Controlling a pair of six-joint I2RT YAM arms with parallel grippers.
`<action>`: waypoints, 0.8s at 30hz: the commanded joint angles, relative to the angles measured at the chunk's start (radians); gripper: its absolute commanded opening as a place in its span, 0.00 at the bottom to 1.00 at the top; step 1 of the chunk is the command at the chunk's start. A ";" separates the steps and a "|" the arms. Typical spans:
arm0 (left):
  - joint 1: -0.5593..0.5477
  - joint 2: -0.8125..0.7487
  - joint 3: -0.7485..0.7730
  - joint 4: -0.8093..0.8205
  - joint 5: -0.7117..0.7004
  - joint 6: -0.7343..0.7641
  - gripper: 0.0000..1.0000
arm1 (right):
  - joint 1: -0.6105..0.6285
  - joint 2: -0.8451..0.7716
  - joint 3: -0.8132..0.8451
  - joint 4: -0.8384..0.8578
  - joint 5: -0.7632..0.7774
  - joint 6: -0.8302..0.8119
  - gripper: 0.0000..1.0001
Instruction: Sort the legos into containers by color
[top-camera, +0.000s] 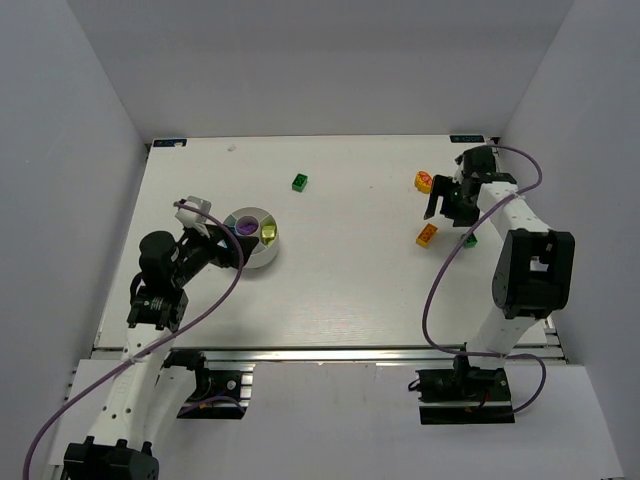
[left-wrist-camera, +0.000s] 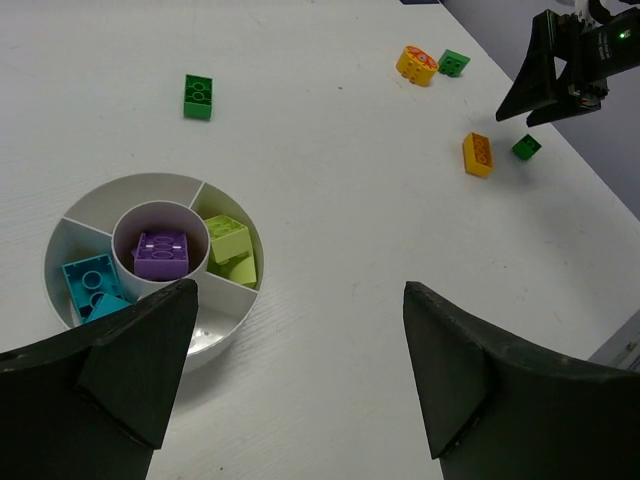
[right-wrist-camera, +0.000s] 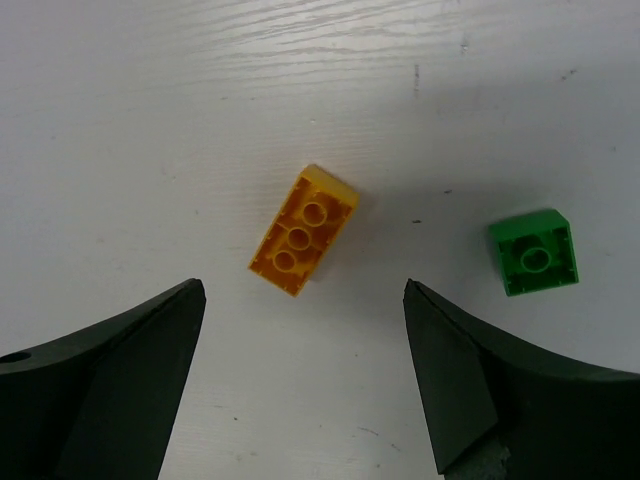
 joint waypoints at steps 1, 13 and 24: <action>-0.008 -0.030 0.016 -0.026 -0.068 0.035 0.93 | 0.007 0.050 0.064 -0.045 0.144 0.126 0.87; -0.008 -0.040 -0.003 -0.020 -0.086 0.029 0.93 | 0.036 0.236 0.146 -0.052 0.111 0.218 0.85; -0.008 -0.041 -0.010 -0.016 -0.098 0.032 0.93 | 0.066 0.301 0.168 -0.057 0.064 0.246 0.57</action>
